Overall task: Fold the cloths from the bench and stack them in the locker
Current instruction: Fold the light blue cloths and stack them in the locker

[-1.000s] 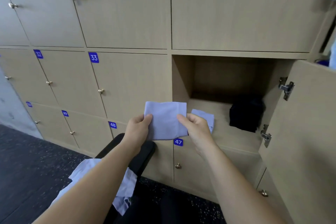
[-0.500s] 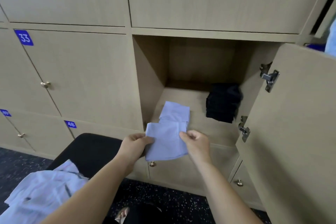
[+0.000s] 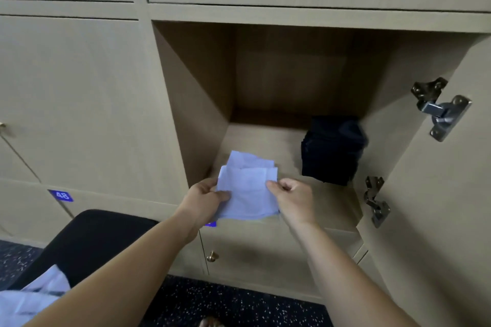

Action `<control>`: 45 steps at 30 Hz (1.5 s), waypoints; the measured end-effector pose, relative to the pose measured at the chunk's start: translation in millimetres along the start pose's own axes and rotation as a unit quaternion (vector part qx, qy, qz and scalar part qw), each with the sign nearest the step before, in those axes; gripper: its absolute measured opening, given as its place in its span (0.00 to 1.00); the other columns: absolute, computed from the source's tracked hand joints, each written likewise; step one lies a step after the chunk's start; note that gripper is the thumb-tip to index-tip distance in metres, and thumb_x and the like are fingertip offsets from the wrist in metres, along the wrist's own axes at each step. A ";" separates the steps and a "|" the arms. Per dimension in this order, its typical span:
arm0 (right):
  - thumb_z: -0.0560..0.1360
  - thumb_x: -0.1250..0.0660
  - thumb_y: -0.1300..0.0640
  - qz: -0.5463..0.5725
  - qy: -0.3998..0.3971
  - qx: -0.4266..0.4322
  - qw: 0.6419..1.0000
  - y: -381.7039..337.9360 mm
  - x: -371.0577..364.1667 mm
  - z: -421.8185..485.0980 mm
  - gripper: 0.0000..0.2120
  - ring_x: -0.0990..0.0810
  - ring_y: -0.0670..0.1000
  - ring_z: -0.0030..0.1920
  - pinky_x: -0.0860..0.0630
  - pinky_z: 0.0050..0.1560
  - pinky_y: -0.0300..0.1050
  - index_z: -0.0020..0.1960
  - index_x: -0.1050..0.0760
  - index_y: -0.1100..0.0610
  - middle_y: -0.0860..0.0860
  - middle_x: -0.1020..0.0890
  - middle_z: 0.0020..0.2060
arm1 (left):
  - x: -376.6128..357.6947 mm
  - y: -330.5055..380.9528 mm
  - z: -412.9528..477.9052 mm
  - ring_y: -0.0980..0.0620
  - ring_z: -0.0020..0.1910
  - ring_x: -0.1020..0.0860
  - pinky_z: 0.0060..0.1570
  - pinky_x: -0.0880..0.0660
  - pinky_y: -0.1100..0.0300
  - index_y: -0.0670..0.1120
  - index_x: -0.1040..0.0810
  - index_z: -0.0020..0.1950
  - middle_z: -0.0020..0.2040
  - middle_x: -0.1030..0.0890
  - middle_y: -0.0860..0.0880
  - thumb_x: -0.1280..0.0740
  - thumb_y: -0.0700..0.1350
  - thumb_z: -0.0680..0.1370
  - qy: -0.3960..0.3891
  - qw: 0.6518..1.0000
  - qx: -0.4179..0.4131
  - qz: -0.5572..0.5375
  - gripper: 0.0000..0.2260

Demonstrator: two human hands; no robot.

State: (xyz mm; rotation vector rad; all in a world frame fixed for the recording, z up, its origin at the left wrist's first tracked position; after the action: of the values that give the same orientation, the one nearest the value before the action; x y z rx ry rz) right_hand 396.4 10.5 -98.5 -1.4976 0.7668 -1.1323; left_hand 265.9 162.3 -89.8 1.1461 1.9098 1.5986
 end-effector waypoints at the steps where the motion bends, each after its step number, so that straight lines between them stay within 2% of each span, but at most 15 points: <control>1: 0.74 0.31 0.61 0.002 -0.010 -0.009 1.000 -0.3 -1.0 10.1 0.21 0.38 0.46 0.27 0.38 0.30 0.39 0.27 0.37 0.56 0.43 0.36 0.21 | 0.6 6.5 6.6 0.48 0.42 0.18 0.40 0.22 0.60 0.47 0.18 0.54 0.45 0.15 0.49 0.35 0.34 0.77 -0.002 1.000 -0.020 0.010 0.12; 3: 0.74 0.32 0.60 0.006 -0.023 -0.021 0.999 -4.1 -0.5 30.1 0.15 0.31 0.50 0.32 0.31 0.37 0.44 0.31 0.29 0.63 0.51 0.29 0.27 | 1.9 21.1 21.2 0.50 0.41 0.17 0.41 0.21 0.61 0.48 0.18 0.51 0.43 0.14 0.50 0.35 0.31 0.76 0.005 0.999 -0.047 0.016 0.13; 6: 0.75 0.31 0.60 0.024 -0.019 -0.023 0.999 -14.1 2.9 55.4 0.11 0.25 0.53 0.35 0.25 0.40 0.52 0.36 0.22 0.65 0.56 0.22 0.33 | 1.9 42.5 42.9 0.62 0.25 0.23 0.25 0.28 0.71 0.46 0.18 0.51 0.40 0.17 0.49 0.33 0.33 0.77 0.024 0.996 -0.079 0.026 0.09; 10: 0.74 0.31 0.60 -0.006 -0.005 -0.020 1.000 -11.8 -2.5 74.6 0.12 0.21 0.55 0.36 0.21 0.46 0.58 0.32 0.22 0.56 0.57 0.18 0.34 | -0.3 42.3 66.5 0.54 0.38 0.18 0.39 0.24 0.64 0.45 0.18 0.51 0.45 0.15 0.47 0.30 0.37 0.77 0.042 0.996 -0.070 0.027 0.05; 18: 0.75 0.32 0.60 -0.057 0.010 0.001 0.998 8.4 -12.5 81.1 0.08 0.16 0.55 0.44 0.21 0.48 0.51 0.38 0.21 0.53 0.54 0.15 0.40 | -6.0 19.5 87.1 0.48 0.47 0.17 0.51 0.21 0.54 0.46 0.17 0.50 0.45 0.15 0.47 0.29 0.39 0.77 0.045 0.995 -0.062 0.062 0.04; 21: 0.75 0.32 0.59 -0.073 0.014 0.006 0.997 12.5 -13.4 82.0 0.10 0.17 0.57 0.41 0.20 0.46 0.55 0.35 0.22 0.50 0.53 0.15 0.38 | -8.2 15.4 91.2 0.48 0.48 0.17 0.50 0.21 0.56 0.45 0.17 0.52 0.46 0.15 0.48 0.29 0.39 0.77 0.041 0.993 -0.070 0.088 0.05; 24: 0.74 0.32 0.59 -0.071 0.015 0.009 0.997 17.7 -15.5 81.9 0.06 0.18 0.55 0.38 0.20 0.44 0.55 0.41 0.18 0.54 0.52 0.15 0.38 | -8.6 10.7 95.5 0.48 0.48 0.17 0.53 0.21 0.51 0.45 0.17 0.52 0.47 0.15 0.47 0.29 0.40 0.76 0.046 0.991 -0.075 0.097 0.06; 30: 0.74 0.30 0.60 -0.059 0.015 0.012 0.998 21.2 -21.9 76.2 0.04 0.16 0.49 0.43 0.20 0.48 0.46 0.48 0.17 0.56 0.49 0.14 0.42 | -3.5 1.0 98.9 0.49 0.50 0.19 0.53 0.23 0.55 0.44 0.19 0.58 0.49 0.16 0.50 0.29 0.41 0.76 0.070 0.988 -0.083 0.113 0.11; 33: 0.73 0.30 0.58 -0.090 0.024 0.014 0.996 21.1 -22.0 75.4 0.05 0.17 0.50 0.45 0.21 0.49 0.50 0.48 0.18 0.54 0.48 0.15 0.43 | -2.0 0.0 99.1 0.49 0.52 0.20 0.52 0.26 0.58 0.44 0.22 0.63 0.53 0.18 0.50 0.28 0.41 0.76 0.074 0.978 -0.099 0.166 0.16; 36: 0.74 0.32 0.53 -0.222 0.052 0.082 0.970 7.0 -18.7 71.4 0.14 0.21 0.53 0.55 0.24 0.55 0.50 0.59 0.23 0.52 0.50 0.19 0.55 | -2.9 13.9 94.6 0.44 0.55 0.22 0.50 0.29 0.59 0.43 0.22 0.60 0.54 0.20 0.46 0.31 0.39 0.76 0.096 0.919 -0.216 0.316 0.12; 38: 0.77 0.36 0.52 -0.352 0.010 0.173 0.920 -6.8 -27.0 67.3 0.23 0.30 0.54 0.68 0.32 0.65 0.46 0.71 0.31 0.54 0.51 0.28 0.68 | -12.7 24.2 91.5 0.41 0.65 0.27 0.64 0.31 0.58 0.41 0.25 0.68 0.65 0.23 0.42 0.35 0.38 0.77 0.072 0.869 -0.299 0.386 0.18; 39: 0.79 0.39 0.51 -0.390 -0.027 0.211 0.896 -11.2 -34.3 65.1 0.25 0.37 0.53 0.73 0.39 0.69 0.44 0.74 0.36 0.55 0.52 0.34 0.73 | -19.2 26.8 91.8 0.43 0.72 0.32 0.71 0.40 0.60 0.41 0.31 0.73 0.72 0.29 0.42 0.38 0.40 0.79 0.044 0.853 -0.316 0.413 0.22; 41: 0.81 0.44 0.49 -0.460 -0.087 0.232 0.853 -8.1 -49.3 60.5 0.26 0.51 0.51 0.78 0.50 0.73 0.43 0.77 0.42 0.56 0.53 0.47 0.78 | -32.1 22.3 96.2 0.50 0.79 0.46 0.73 0.54 0.64 0.42 0.43 0.79 0.79 0.43 0.45 0.47 0.46 0.82 -0.015 0.811 -0.308 0.497 0.24; 42: 0.81 0.45 0.47 -0.487 -0.080 0.234 0.837 -3.1 -52.9 58.3 0.26 0.52 0.53 0.78 0.49 0.74 0.45 0.76 0.40 0.57 0.56 0.48 0.78 | -36.2 16.2 100.1 0.52 0.79 0.50 0.74 0.57 0.64 0.43 0.48 0.80 0.80 0.48 0.46 0.50 0.47 0.84 -0.037 0.788 -0.294 0.540 0.24; 45: 0.74 0.47 0.42 -0.513 -0.017 0.198 0.835 11.8 -55.8 56.4 0.30 0.33 0.60 0.66 0.38 0.66 0.51 0.61 0.22 0.62 0.62 0.29 0.68 | -37.8 2.9 105.9 0.53 0.79 0.56 0.73 0.61 0.64 0.44 0.53 0.80 0.81 0.54 0.47 0.52 0.48 0.85 -0.068 0.767 -0.273 0.577 0.24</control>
State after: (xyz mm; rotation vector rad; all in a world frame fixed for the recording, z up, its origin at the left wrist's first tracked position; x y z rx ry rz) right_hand 431.1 78.3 -123.7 -1.5500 -0.4089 -1.8835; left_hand 367.3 197.9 -122.9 2.2043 0.3732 2.2621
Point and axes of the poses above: each hand's wrist, its own z-axis towards the middle knuckle, its own x-axis out of the back of the hand, y = z × x, the point moved 5 cm from there along z, towards the middle knuckle
